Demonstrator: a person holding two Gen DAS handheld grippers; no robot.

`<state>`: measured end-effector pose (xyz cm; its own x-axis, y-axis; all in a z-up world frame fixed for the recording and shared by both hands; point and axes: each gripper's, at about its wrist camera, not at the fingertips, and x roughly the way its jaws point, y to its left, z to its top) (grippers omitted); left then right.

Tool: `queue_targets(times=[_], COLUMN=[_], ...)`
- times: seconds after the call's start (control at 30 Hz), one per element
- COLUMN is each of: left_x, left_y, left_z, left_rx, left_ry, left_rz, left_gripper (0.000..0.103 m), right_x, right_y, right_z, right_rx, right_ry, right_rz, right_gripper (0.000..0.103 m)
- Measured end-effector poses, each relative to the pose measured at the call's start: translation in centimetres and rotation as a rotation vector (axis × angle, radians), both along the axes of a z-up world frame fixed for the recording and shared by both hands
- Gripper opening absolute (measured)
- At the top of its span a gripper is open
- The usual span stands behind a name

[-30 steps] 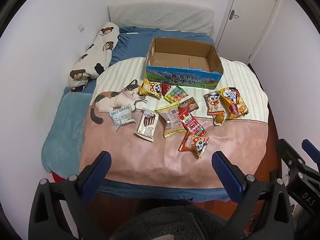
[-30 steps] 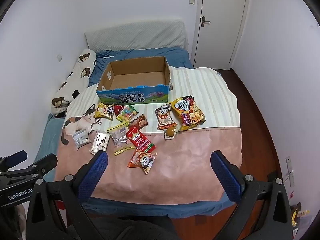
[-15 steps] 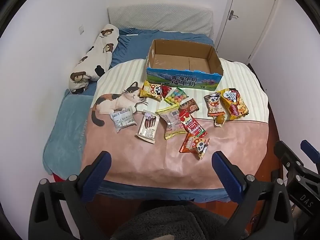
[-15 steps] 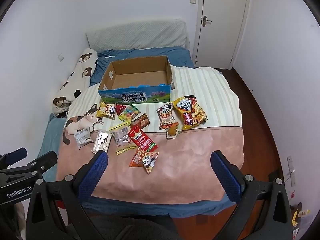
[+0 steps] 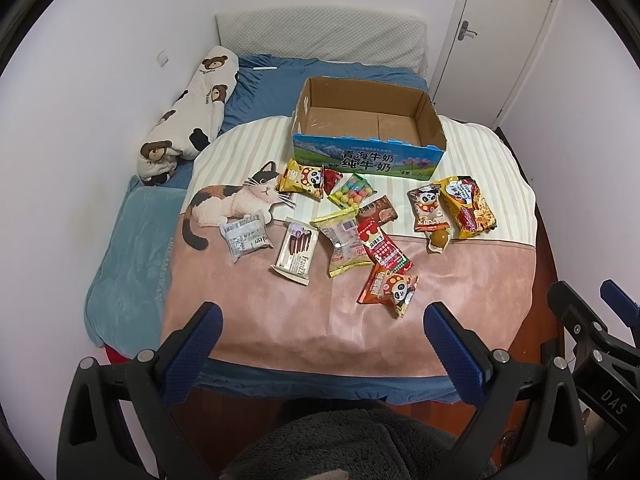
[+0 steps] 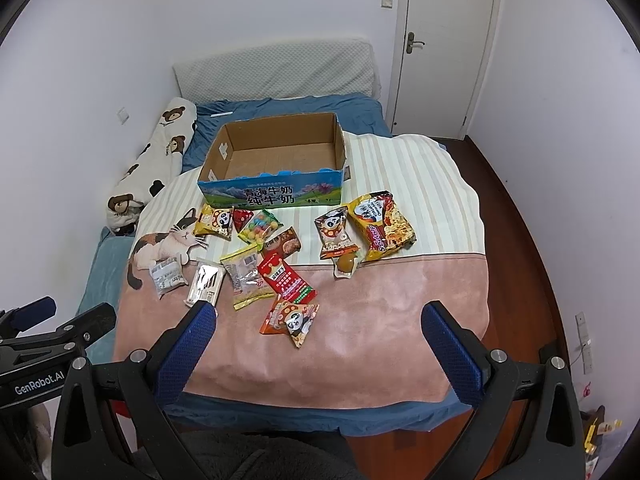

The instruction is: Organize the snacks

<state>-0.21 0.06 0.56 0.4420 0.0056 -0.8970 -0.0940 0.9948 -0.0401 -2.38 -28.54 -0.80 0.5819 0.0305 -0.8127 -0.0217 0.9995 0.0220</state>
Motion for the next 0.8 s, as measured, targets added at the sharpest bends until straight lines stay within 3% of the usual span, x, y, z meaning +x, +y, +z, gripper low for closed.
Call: queue_targets(times=[0.8], left_x=[-0.37], left_y=[0.49], left_z=[-0.45], left_rx=[-0.013], left_ry=[0.002], left_rz=[0.011], left_gripper=[0.103], right_x=[-0.30], right_y=[0.57], right_z=[0.31], right_rx=[0.000], right_ry=[-0.002], right_rz=[0.007], right_gripper=[0.103])
